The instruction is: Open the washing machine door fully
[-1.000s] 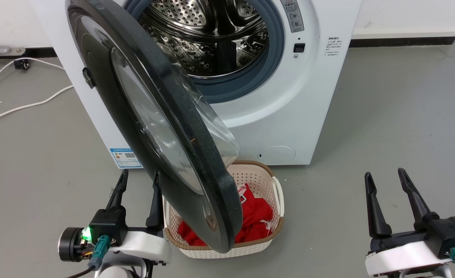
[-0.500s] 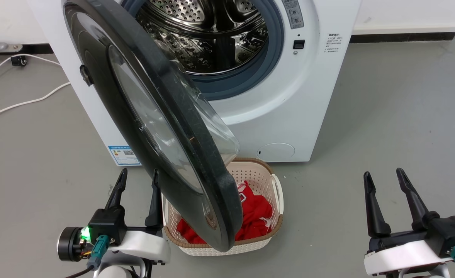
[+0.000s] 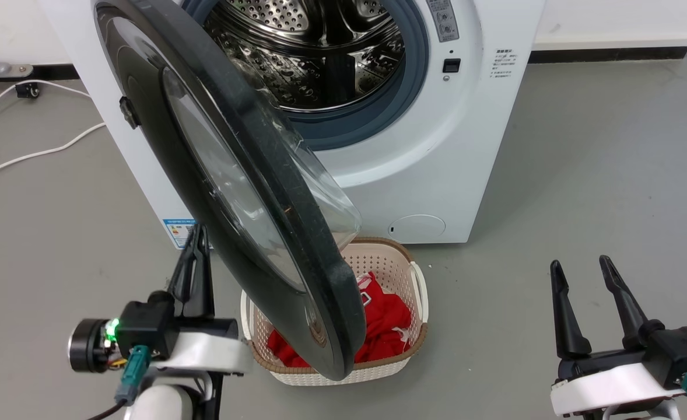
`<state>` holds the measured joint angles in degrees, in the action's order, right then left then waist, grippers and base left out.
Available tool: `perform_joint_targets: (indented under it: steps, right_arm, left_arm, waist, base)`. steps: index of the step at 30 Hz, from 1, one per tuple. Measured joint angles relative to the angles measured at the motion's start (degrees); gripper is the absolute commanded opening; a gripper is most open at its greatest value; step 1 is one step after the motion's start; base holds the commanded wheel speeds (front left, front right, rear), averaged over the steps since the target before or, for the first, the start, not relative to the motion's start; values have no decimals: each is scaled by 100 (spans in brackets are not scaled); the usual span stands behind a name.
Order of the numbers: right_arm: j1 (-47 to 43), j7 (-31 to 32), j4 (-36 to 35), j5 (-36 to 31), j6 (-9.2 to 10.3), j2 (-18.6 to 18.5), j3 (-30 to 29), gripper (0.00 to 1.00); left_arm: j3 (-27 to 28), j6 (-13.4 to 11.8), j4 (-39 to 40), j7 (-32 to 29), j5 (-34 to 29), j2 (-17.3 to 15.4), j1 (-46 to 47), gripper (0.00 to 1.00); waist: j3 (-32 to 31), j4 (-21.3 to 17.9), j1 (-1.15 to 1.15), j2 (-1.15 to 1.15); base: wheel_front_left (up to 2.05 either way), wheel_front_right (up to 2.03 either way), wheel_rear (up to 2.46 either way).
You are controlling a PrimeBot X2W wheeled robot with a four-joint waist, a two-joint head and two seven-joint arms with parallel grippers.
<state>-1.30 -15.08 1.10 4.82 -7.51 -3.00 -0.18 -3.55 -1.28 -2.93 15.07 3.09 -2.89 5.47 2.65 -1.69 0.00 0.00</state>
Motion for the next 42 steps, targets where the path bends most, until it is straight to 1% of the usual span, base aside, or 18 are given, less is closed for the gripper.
perform_joint_targets:
  steps: [6, 15, 16, 19, 24, 31, 36, 39, 42]
  right_arm:
    - [0, 0, 31, 27, 0, 1, -7, 100]
    - [-1, 0, 56, 62, 0, 2, -11, 100]
    - [-1, 0, 58, 71, 0, 2, -20, 100]
    - [-1, 0, 59, 82, 0, 2, -34, 100]
    - [0, 0, 74, 127, 0, 2, -20, 100]
    - [-3, 0, 92, 169, 0, 2, -26, 100]
    - [-5, 0, 112, 169, 0, 2, -15, 100]
    - [-7, 0, 134, 170, 0, 3, 1, 100]
    - [-7, 0, 151, 186, 0, 3, 25, 100]
  left_arm:
    - [10, -52, 772, 1, -101, -2, 236, 0]
    - [-91, -178, 2346, 3, -358, -13, 627, 0]
    - [-180, -175, 2797, 4, -400, -23, 790, 0]
    - [-375, -89, 3108, 7, -437, -31, 945, 0]
    - [-931, 147, 3150, -57, -433, -26, 977, 0]
    - [-1838, 436, 2786, -523, -232, -16, 659, 0]
    - [-2368, 576, 2402, -851, -71, -29, 264, 0]
    - [-2627, 633, 2128, -1009, -5, -97, -10, 0]
    - [-2799, 643, 1859, -1127, 53, -149, -294, 0]
  waist:
    - [-14, 29, 0, 0]
    - [-27, 31, 0, 0]
    - [-8, 24, 0, 0]
    - [14, 24, 0, 0]
    - [19, 9, 0, 0]
    - [13, 23, 0, 0]
    - [4, 57, 0, 0]
    - [0, 73, 0, 0]
    - [5, 84, 0, 0]
  base:
    - [0, 0, 0]
    - [0, 0, 0]
    - [0, 0, 0]
    - [0, 0, 0]
    - [0, 0, 0]
    - [0, 0, 0]
    - [0, 0, 0]
    - [0, 0, 0]
    - [0, 0, 0]
